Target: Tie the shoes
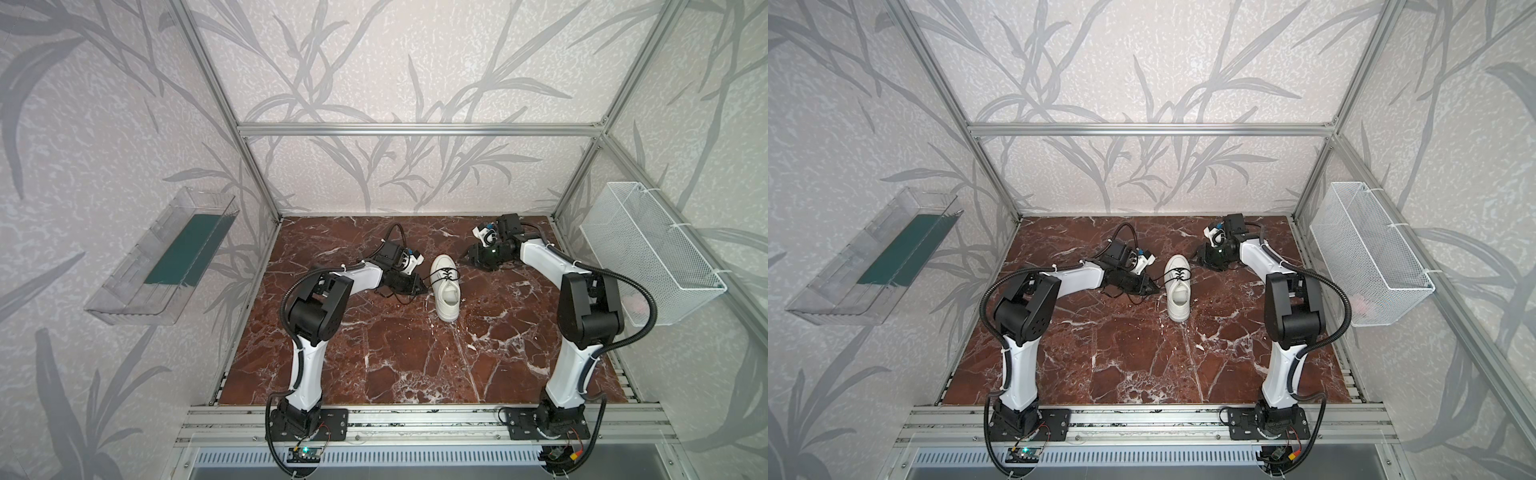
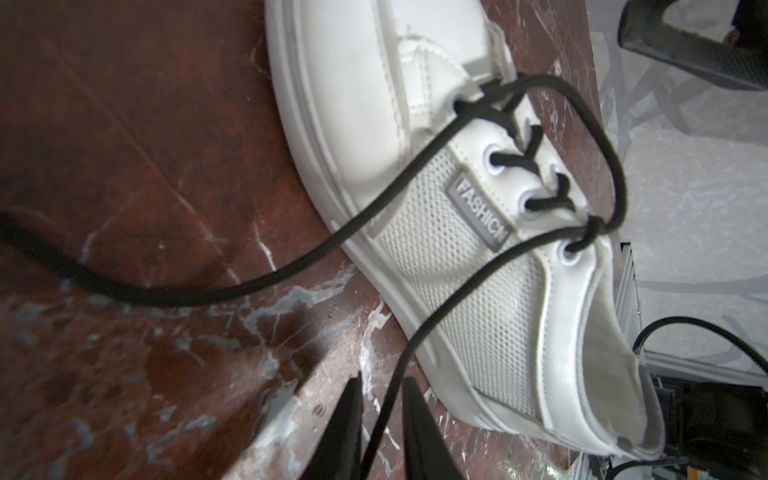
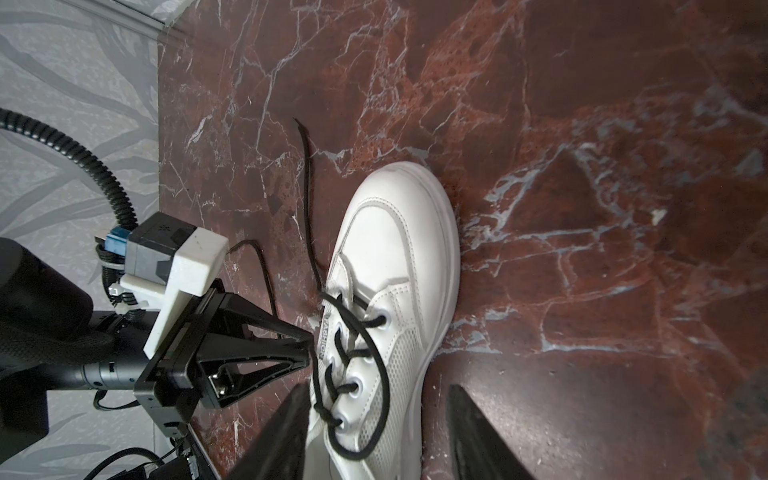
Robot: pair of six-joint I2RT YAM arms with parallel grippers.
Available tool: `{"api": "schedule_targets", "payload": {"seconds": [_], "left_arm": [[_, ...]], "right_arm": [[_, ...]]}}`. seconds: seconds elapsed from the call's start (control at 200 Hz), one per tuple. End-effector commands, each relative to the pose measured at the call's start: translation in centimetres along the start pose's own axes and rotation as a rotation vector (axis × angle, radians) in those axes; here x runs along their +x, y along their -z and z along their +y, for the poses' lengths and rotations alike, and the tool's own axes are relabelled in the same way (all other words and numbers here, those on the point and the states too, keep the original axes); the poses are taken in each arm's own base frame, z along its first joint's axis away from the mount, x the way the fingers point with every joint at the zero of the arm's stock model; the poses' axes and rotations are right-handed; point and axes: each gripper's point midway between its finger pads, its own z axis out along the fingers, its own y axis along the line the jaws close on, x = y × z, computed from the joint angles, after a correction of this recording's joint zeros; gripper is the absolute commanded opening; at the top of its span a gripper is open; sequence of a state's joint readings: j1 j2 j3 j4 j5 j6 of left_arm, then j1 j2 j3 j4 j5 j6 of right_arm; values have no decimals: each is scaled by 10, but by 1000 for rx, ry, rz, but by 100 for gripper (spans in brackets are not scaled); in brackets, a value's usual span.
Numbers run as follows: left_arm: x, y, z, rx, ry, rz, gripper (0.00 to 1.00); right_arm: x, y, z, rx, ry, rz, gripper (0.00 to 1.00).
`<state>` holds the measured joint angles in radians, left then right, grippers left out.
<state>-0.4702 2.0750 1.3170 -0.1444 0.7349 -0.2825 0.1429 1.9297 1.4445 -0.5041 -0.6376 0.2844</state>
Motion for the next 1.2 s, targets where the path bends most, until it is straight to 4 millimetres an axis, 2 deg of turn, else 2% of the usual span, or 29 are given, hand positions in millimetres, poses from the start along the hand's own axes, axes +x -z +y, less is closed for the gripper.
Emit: {"api": "schedule_targets", "payload": {"seconds": [0.0, 0.09, 0.225, 0.375, 0.525, 0.925, 1.195], "left_arm": [[-10, 17, -19, 35, -23, -47, 8], [-12, 23, -26, 50, -33, -72, 0], [-23, 34, -38, 75, -29, -129, 0], [-46, 45, -57, 128, -11, -206, 0], [-67, 48, -62, 144, 31, -250, 0], [-89, 26, -71, 155, 107, -281, 0], [-108, 13, -82, 130, 161, -331, 0]], "right_arm": [[1, 5, 7, -20, 16, 12, 53], [3, 4, 7, -32, 17, 14, 51], [3, 1, 7, -48, 1, 17, 51], [-5, 6, 16, -68, 12, 7, 50], [-11, 15, 17, -76, 17, -14, 50], [-1, 12, 13, -137, -4, -36, 45], [-3, 15, 8, -222, -18, -95, 31]]}}
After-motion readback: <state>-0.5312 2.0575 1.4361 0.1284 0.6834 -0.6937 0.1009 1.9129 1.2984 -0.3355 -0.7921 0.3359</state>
